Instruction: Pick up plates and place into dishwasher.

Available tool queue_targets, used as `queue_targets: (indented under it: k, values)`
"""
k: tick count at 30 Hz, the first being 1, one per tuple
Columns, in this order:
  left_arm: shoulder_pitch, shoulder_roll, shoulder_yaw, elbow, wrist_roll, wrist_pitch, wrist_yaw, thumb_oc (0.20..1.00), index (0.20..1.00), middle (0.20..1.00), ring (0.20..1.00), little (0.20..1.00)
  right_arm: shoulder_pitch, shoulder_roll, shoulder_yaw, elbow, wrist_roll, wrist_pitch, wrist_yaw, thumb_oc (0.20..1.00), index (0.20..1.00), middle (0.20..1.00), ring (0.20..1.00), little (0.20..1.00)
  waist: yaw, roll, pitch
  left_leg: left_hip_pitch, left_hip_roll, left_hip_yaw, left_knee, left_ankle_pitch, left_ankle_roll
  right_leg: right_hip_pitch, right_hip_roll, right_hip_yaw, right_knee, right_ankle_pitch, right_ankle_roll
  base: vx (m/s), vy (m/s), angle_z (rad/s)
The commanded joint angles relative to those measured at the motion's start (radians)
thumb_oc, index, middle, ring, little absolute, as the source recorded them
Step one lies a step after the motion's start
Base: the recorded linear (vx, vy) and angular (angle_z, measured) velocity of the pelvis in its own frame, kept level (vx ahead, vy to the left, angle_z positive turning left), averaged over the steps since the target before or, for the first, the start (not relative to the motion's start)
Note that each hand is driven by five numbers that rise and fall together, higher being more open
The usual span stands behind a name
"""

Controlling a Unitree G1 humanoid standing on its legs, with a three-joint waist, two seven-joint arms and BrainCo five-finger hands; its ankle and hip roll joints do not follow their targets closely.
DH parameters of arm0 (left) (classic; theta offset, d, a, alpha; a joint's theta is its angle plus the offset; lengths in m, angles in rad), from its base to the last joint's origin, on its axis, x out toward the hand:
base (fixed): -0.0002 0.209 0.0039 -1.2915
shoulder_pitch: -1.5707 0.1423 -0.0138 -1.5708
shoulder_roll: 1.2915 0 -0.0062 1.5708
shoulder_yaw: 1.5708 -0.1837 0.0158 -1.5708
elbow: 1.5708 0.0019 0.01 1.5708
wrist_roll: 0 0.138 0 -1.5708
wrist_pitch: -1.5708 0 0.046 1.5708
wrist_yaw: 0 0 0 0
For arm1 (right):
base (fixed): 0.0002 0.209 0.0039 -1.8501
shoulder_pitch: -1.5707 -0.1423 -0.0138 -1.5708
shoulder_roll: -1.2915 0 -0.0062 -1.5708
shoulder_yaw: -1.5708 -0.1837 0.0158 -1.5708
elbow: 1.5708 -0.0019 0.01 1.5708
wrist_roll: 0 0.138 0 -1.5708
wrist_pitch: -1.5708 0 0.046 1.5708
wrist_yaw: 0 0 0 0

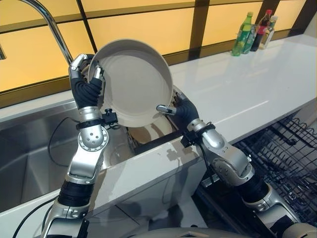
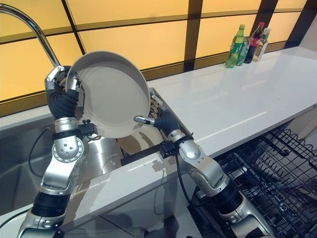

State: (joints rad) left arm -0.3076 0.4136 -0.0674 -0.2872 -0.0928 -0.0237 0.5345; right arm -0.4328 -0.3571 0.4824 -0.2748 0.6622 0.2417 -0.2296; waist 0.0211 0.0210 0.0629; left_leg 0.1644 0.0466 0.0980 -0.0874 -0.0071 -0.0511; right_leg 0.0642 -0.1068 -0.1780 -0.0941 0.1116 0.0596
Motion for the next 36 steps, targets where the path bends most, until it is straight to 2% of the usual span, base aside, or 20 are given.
queue_targets:
  k: [1,9,16,17,18,19,35,36]
  values:
    - [-0.142,0.086,-0.058,-0.058,0.007,-0.036,-0.02,0.2,0.2,0.2,0.2,0.2,-0.16,0.068,0.002,-0.051,0.05,-0.041,-0.013,1.0,1.0,1.0,1.0,1.0,0.029,-0.051,-0.038,-0.034,0.019,-0.02,0.022,-0.037,-0.028,0.047,-0.107,-0.001,0.029,-0.076,0.114,0.0,0.0,0.0]
    - [-0.17,0.098,-0.051,-0.051,0.042,-0.035,0.012,0.2,0.2,0.2,0.2,0.2,-0.178,0.07,0.008,-0.04,0.066,0.001,-0.048,1.0,1.0,1.0,1.0,1.0,0.032,-0.055,-0.042,-0.034,0.017,-0.021,0.021,-0.036,-0.028,0.047,-0.106,0.001,0.028,-0.077,0.114,0.0,0.0,0.0]
    - [-0.188,0.105,-0.047,-0.062,0.05,-0.048,0.0,0.2,0.2,0.2,0.2,0.2,-0.177,0.075,0.017,-0.024,0.122,0.027,-0.065,1.0,1.0,1.0,1.0,1.0,0.029,-0.057,-0.038,-0.029,0.014,-0.024,0.023,-0.038,-0.027,0.049,-0.105,0.009,0.029,-0.078,0.111,0.0,0.0,0.0]
    - [-0.193,0.099,-0.053,-0.063,0.055,-0.048,-0.003,0.2,0.2,0.2,0.2,0.2,-0.179,0.085,0.024,-0.01,0.127,0.03,-0.074,0.834,0.834,0.834,0.834,0.834,0.03,-0.056,-0.038,-0.029,0.013,-0.026,0.023,-0.038,-0.027,0.05,-0.105,0.01,0.029,-0.078,0.111,0.0,0.0,0.0]
    - [-0.196,0.098,-0.056,-0.063,0.054,-0.046,-0.003,0.2,0.2,0.2,0.2,0.2,-0.181,0.089,0.027,-0.002,0.127,0.029,-0.076,0.454,0.454,0.454,0.454,0.454,0.03,-0.056,-0.038,-0.029,0.013,-0.027,0.022,-0.038,-0.027,0.05,-0.104,0.011,0.029,-0.078,0.111,0.0,0.0,0.0]
    - [-0.202,0.094,-0.062,-0.064,0.056,-0.042,-0.004,0.2,0.2,0.2,0.2,0.2,-0.184,0.097,0.032,0.012,0.128,0.029,-0.084,0.2,0.2,0.2,0.2,0.2,0.031,-0.056,-0.039,-0.029,0.013,-0.029,0.022,-0.038,-0.026,0.051,-0.104,0.011,0.028,-0.078,0.111,0.0,0.0,0.0]
    - [-0.247,0.08,-0.084,-0.062,0.064,0.0,0.009,0.2,0.2,0.2,0.2,0.2,-0.2,0.125,0.047,0.063,0.111,0.001,-0.115,0.2,0.2,0.2,0.2,0.2,0.031,-0.059,-0.037,-0.027,0.009,-0.028,0.025,-0.039,-0.022,0.054,-0.102,0.015,0.035,-0.086,0.106,0.01,0.001,0.0]
    - [-0.242,0.086,-0.073,-0.066,0.058,0.001,0.002,0.2,0.2,0.2,0.2,0.2,-0.203,0.132,0.044,0.062,0.109,0.003,-0.112,0.2,0.2,0.2,0.2,0.2,0.049,-0.056,-0.036,-0.029,0.017,0.001,0.033,-0.037,-0.029,0.052,-0.126,-0.051,0.063,-0.088,0.112,0.0,-0.182,0.0]
